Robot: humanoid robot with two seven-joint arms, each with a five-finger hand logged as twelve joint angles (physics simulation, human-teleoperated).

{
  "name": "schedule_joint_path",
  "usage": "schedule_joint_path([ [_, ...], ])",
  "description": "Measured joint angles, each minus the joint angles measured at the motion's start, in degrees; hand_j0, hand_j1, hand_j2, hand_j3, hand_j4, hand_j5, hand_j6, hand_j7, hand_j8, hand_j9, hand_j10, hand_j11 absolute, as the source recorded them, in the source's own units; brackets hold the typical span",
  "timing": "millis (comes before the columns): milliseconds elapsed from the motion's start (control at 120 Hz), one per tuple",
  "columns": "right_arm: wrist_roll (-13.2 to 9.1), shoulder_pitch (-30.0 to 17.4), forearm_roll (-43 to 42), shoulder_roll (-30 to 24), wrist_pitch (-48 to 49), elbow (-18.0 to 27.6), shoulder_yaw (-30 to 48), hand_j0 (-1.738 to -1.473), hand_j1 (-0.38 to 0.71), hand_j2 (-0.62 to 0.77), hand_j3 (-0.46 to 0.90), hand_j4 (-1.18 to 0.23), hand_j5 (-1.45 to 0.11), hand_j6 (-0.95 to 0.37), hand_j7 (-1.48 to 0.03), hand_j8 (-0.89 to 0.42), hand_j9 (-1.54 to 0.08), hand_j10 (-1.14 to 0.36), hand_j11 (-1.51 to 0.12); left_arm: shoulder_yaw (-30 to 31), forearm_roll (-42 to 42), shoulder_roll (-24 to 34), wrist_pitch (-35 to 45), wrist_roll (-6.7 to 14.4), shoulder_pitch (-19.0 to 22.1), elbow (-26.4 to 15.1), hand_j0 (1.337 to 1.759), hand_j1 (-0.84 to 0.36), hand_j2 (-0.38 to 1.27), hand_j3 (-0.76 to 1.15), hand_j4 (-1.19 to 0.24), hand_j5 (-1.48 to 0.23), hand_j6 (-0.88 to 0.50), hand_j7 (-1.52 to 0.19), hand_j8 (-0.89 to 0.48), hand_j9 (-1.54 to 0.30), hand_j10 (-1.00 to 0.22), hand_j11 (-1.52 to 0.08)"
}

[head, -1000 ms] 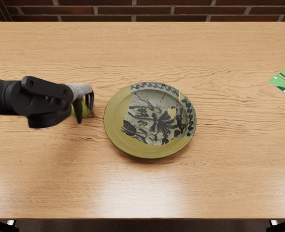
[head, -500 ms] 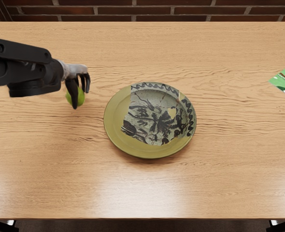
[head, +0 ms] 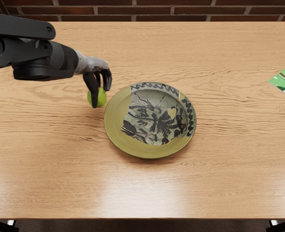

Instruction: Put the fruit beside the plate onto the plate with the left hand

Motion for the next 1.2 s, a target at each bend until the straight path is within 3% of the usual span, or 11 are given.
schedule_joint_path([
  [217,0.0,0.0,0.0,0.0,0.0,0.0,0.0,-1.658,-0.32,-0.01,0.0,-0.03,-0.03,-0.03,-0.03,-0.03,-0.03,-0.03,-0.03,-3.1,-1.0,-1.3,-1.0,0.1,0.1,-0.4,1.654,-0.48,1.0,0.0,-0.84,-1.21,-0.46,-1.17,-0.43,-1.17,-0.74,-1.18],
  [367,0.0,0.0,0.0,0.0,0.0,0.0,0.0,-1.658,-0.32,-0.01,0.0,-0.03,-0.03,-0.03,-0.03,-0.03,-0.03,-0.03,-0.03,-4.7,-1.7,-3.0,-1.2,0.1,0.3,-0.8,1.654,-0.55,0.87,0.0,-0.84,-1.18,-0.55,-1.16,-0.45,-1.15,-0.8,-1.16],
  [500,0.0,0.0,0.0,0.0,0.0,0.0,0.0,-1.658,-0.32,-0.01,0.0,-0.03,-0.03,-0.03,-0.03,-0.03,-0.03,-0.03,-0.03,-5.9,-6.2,-3.0,-1.1,0.1,0.2,-0.9,1.656,-0.27,0.48,0.0,-0.56,-0.78,-0.41,-0.77,-0.36,-0.76,-0.54,-0.76],
  [667,0.0,0.0,0.0,0.0,0.0,0.0,0.0,-1.658,-0.32,-0.01,0.0,-0.03,-0.03,-0.03,-0.03,-0.03,-0.03,-0.03,-0.03,-7.1,-7.8,-2.1,-1.1,0.1,0.4,-1.1,1.657,-0.09,0.24,0.0,-0.39,-0.52,-0.32,-0.52,-0.3,-0.52,-0.38,-0.52],
  [933,0.0,0.0,0.0,0.0,0.0,0.0,0.0,-1.658,-0.32,-0.01,0.0,-0.03,-0.03,-0.03,-0.03,-0.03,-0.03,-0.03,-0.03,-17.0,-9.0,12.4,-13.4,0.1,6.5,-1.1,1.658,0.02,0.1,0.0,-0.28,-0.38,-0.27,-0.37,-0.26,-0.37,-0.28,-0.37],
  [1200,0.0,0.0,0.0,0.0,0.0,0.0,0.0,-1.658,-0.32,-0.01,0.0,-0.03,-0.03,-0.03,-0.03,-0.03,-0.03,-0.03,-0.03,-32.7,-9.1,29.8,-26.6,0.2,21.7,-1.0,1.658,0.04,0.06,0.0,-0.26,-0.34,-0.25,-0.33,-0.25,-0.33,-0.26,-0.33],
])
